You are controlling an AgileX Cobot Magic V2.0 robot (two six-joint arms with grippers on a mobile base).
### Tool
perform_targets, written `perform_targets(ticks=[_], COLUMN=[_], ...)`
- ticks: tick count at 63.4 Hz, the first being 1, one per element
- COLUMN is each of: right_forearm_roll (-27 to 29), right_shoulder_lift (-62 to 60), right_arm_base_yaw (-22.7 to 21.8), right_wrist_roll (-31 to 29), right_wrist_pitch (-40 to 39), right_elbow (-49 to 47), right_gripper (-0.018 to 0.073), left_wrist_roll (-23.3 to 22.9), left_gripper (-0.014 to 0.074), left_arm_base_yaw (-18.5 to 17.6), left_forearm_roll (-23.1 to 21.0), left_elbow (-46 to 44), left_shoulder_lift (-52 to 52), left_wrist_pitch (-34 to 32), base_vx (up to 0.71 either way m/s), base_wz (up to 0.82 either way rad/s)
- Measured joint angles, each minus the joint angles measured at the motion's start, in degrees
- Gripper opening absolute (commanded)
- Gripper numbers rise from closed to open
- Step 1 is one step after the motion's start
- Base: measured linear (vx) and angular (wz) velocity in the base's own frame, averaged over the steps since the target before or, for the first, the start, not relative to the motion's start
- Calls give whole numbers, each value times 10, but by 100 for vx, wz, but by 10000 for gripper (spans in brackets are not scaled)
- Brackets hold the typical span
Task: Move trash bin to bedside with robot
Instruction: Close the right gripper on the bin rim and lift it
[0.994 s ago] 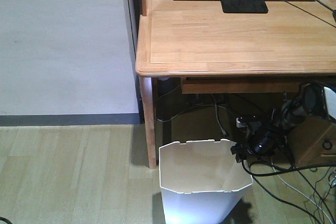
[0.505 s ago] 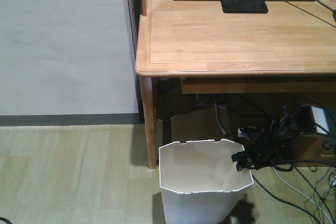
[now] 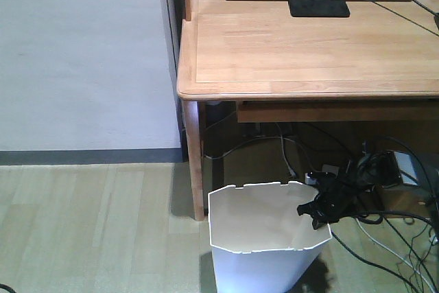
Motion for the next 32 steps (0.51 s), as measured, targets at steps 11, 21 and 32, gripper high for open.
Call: perform_targets(ticks=[11, 21, 32], right_forearm_roll=[53, 125, 233], right_shoulder_lift=[-12, -70, -165], right_arm_base_yaw=[-13, -22, -21], right_wrist_roll=[-52, -122, -214], right_wrist_pitch=[8, -23, -97], right_elbow=[9, 86, 219], right_gripper=[-3, -3, -3], left_wrist_roll=[0, 0, 0], left_gripper=[-6, -6, -6], left_arm_base_yaw=[0, 0, 0], left_forearm_roll=[0, 0, 0], left_elbow=[0, 0, 0], left_shoulder_lift=[0, 0, 0], left_wrist_pitch=[0, 0, 0], base_vx=[0, 0, 0], base_wz=[0, 0, 0])
